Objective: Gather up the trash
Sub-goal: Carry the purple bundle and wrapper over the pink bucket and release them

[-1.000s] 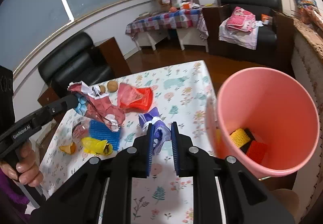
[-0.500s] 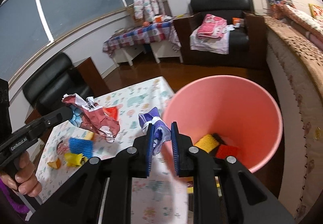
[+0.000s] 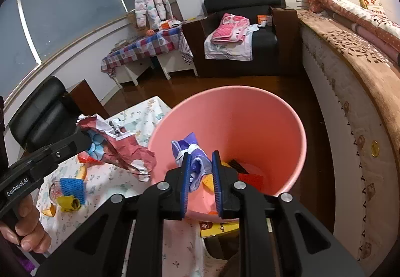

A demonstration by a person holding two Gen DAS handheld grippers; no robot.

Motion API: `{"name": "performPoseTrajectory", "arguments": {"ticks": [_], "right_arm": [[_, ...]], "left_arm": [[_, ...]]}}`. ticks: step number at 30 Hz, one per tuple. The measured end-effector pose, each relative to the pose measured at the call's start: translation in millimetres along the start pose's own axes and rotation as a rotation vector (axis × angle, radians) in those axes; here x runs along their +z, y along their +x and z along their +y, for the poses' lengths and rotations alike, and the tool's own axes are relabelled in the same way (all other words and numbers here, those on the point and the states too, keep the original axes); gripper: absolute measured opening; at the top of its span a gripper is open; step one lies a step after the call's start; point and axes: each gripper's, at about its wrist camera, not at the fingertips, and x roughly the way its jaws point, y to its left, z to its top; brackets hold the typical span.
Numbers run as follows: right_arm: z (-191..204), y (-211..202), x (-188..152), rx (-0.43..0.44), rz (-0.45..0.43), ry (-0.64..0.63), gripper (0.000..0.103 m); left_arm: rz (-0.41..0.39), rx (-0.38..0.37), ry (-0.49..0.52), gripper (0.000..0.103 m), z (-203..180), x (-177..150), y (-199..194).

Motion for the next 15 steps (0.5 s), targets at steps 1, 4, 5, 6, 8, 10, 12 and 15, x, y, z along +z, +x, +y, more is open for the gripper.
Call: {"name": "performPoseTrajectory", "arguments": {"ticks": [1,4,5,6,8,10,12,15], "right_arm": [[-1.6,1.5,-0.6,-0.004,0.004,0.003,0.017],[-5.4,5.2,-2.7,-0.011,0.014,0.008,0.017],[-6.1,6.8,-2.5,-0.014,0.016,0.007,0.017],[-6.9,8.3,-2.8,-0.019,0.019,0.004,0.017],[-9.1,12.3,-3.5,-0.031,0.027,-0.004,0.017],[-9.9,13.4,-5.1,-0.033,0.033,-0.002,0.017],[-11.9,16.0,-5.7,-0.036,0.040,0.002,0.017],[-13.0,17.9,-6.2,-0.043,0.045,0.006,0.017]], "left_arm": [[0.007,0.000,0.006,0.003,-2.5,0.0,5.4],[0.030,-0.003,0.007,0.003,-5.3,-1.3,17.7],[0.036,-0.002,0.009,0.003,-6.1,-2.4,20.8],[0.044,0.002,0.012,0.003,-6.7,-3.8,24.6],[0.058,0.002,0.011,0.003,-7.0,-6.4,30.7],[0.070,0.004,0.009,0.003,-6.5,-9.5,35.3],[0.080,0.006,0.008,0.003,-5.9,-12.3,39.8],[0.085,0.005,0.010,0.003,-6.6,-14.2,42.9]]}}
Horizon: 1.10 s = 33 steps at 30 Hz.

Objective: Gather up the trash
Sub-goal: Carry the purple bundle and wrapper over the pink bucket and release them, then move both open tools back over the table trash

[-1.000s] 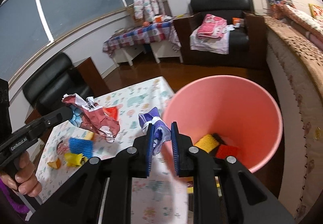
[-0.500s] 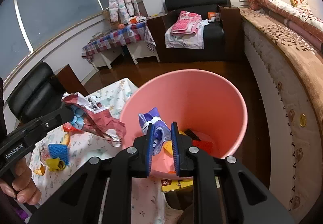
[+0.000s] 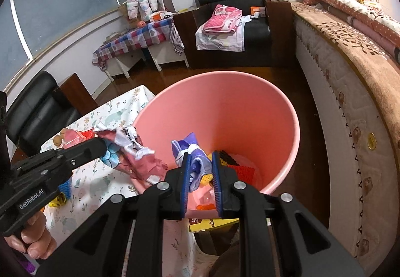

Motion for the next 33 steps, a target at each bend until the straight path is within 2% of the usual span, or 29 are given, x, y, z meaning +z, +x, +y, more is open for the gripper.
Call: {"name": "performPoseTrajectory", "arguments": {"ticks": [7,9,10,11,13,30,33], "right_arm": [[-1.3,1.9,-1.0,-0.010,0.004,0.008,0.017],[-2.0,2.1,-1.5,-0.012,0.006,0.009,0.017],[-1.9,2.5,-1.7,-0.014,0.007,0.008,0.017],[-2.1,3.0,-1.6,-0.015,0.008,0.008,0.017],[-0.9,2.8,-2.5,-0.016,0.009,0.009,0.017],[2.9,-2.4,-3.5,-0.002,-0.004,0.022,0.023],[8.1,-7.6,-2.0,0.000,-0.026,0.014,0.028]], "left_arm": [[-0.005,-0.003,0.003,0.003,-2.0,-1.3,2.7],[-0.011,-0.003,0.005,0.008,-3.3,-1.4,3.4],[-0.011,-0.005,0.005,0.015,-3.3,-1.9,3.7],[-0.011,-0.005,0.003,0.026,-3.7,-1.5,3.4],[-0.015,-0.007,-0.008,0.034,-2.7,-1.6,1.7],[-0.054,0.019,-0.055,0.038,16.8,-5.7,-33.6],[-0.069,0.030,-0.071,0.039,22.4,-7.7,-44.7]]}}
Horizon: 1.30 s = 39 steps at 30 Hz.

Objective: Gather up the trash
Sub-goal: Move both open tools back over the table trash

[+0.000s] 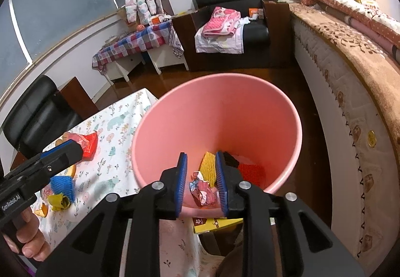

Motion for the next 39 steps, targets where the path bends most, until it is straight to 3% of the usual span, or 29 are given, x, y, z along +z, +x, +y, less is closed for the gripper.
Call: {"name": "performPoseTrajectory", "arguments": {"ticks": [7,16,24,31,39], "right_arm": [[26.0,-17.4,-2.1,0.042,-0.076,-0.076,0.034],[81.4,-27.4,-11.0,0.184,-0.065,-0.243,0.036],[116.5,-26.3,-21.2,0.264,-0.032,-0.261,0.036],[147.9,-18.0,-35.4,0.323,0.005,-0.334,0.036],[174.5,-1.5,-55.0,0.364,0.095,-0.385,0.036]], "left_arm": [[-0.040,0.051,-0.037,0.039,21.5,-7.9,-34.2],[-0.096,0.167,-0.102,0.039,61.4,-22.4,-88.2],[-0.136,0.326,-0.128,0.039,98.8,-49.1,-142.4],[-0.128,0.443,-0.206,0.039,138.8,-81.1,-183.3],[-0.053,0.513,-0.261,0.039,169.5,-118.5,-195.2]]}}
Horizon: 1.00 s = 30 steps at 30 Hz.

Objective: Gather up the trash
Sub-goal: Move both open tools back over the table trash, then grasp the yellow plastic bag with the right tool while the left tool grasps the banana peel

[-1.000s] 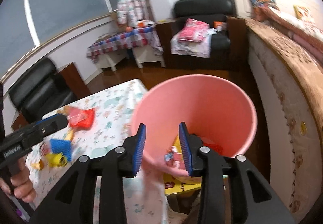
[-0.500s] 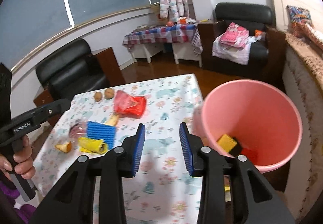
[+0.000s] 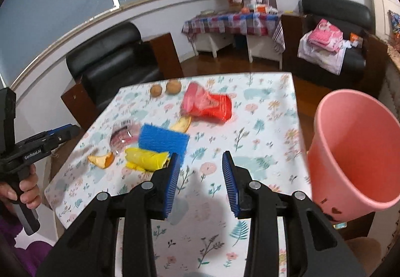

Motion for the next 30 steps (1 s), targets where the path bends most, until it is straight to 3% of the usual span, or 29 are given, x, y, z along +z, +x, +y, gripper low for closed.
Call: {"name": "performPoseTrajectory", "arguments": {"ticks": [7,11,15,19,26,30], "right_arm": [[5.7,12.0,-3.4,0.008,0.035,-0.011,0.036],[5.9,15.2,-4.3,0.003,0.042,-0.009,0.036],[5.3,17.4,-3.6,0.003,0.043,0.001,0.036],[8.1,23.2,-3.0,0.012,0.057,-0.001,0.036],[22.7,31.6,-2.1,0.047,0.080,-0.039,0.036],[31.7,38.7,0.4,0.089,0.101,-0.051,0.036]], "left_arm": [[0.096,-0.001,-0.017,0.039,5.3,-21.9,23.1],[0.121,0.040,0.004,0.039,4.4,-29.4,34.2],[0.132,0.060,-0.059,0.039,20.5,-31.2,40.4],[0.163,0.034,-0.103,0.039,28.6,-34.7,47.5],[0.177,0.003,-0.103,0.015,24.3,-37.2,55.4],[0.159,-0.014,-0.120,0.006,26.9,-34.7,52.2]]}}
